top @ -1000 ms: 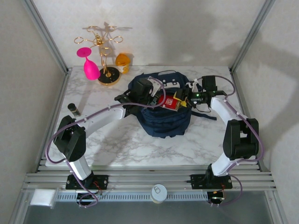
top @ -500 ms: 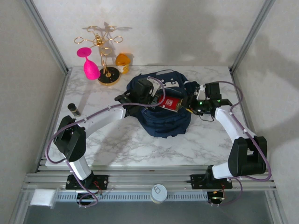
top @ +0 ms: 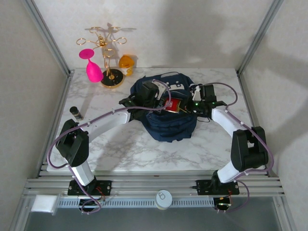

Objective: Pack books, pencil case, and school supplies into a backpack

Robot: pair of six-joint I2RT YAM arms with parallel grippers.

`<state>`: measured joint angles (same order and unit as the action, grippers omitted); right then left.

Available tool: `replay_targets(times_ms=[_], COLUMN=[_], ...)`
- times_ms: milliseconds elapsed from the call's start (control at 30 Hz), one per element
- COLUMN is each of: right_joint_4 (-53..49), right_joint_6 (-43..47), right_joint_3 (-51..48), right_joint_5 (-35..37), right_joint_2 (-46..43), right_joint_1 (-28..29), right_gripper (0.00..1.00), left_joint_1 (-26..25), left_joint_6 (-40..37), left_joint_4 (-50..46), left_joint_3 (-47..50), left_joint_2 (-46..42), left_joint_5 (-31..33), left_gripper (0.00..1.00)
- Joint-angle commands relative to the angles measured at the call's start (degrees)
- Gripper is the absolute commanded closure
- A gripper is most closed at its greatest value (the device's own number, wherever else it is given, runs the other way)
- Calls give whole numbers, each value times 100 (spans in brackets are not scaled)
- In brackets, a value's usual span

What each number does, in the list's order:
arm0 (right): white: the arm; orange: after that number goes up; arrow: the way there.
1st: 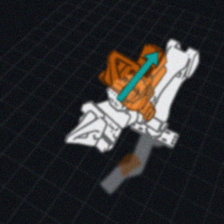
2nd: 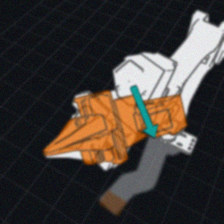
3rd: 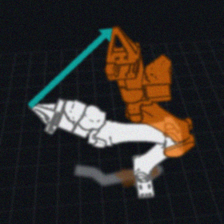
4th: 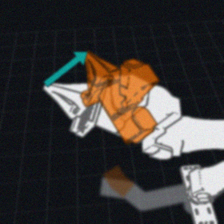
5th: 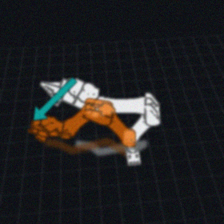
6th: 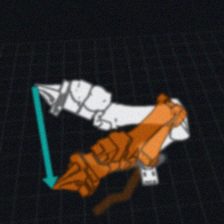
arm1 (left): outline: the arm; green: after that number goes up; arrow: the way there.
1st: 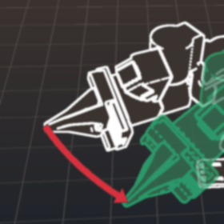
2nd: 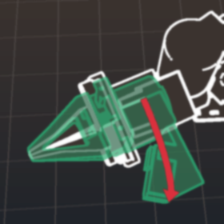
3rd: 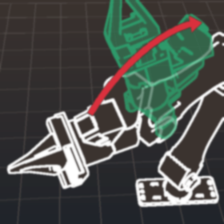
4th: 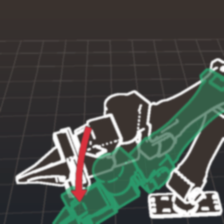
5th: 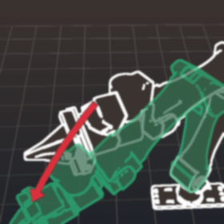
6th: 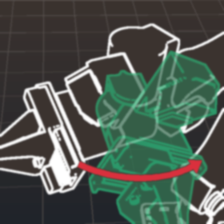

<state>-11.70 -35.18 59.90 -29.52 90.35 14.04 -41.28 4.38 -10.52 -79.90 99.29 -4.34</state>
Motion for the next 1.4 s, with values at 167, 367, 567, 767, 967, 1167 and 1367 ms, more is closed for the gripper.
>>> replay_targets(times_ms=[167,367,567,767,967,1167,1367], right_joint_4=[-278,-813,-458,-224,389,1016,1324], right_joint_6=[719,747,-8,-198,-383,-219,57], right_joint_3=[490,-103,-778,-587,-520,-89,54], right_joint_5=[521,848,650,665,1005,1750,1576], right_joint_2=[-103,-977,-1379,-922,-500,152,100], right_joint_1=[-174,-252,20,221,348,278,248], right_gripper=[61,60,79,93,96,97,95], left_joint_1=[-92,-93,-100,-100,-104,-117,-134], left_joint_6=[370,405,474,476,476,694,827], left_joint_4=[369,373,374,341,354,443,454], left_joint_3=[-301,-292,-309,-324,-341,-360,-325], left_joint_2=[-7,24,96,113,83,120,155], left_joint_5=[-95,-72,-68,-100,-219,-359,-342], left_gripper=[100,100,100,100,100,100,100])
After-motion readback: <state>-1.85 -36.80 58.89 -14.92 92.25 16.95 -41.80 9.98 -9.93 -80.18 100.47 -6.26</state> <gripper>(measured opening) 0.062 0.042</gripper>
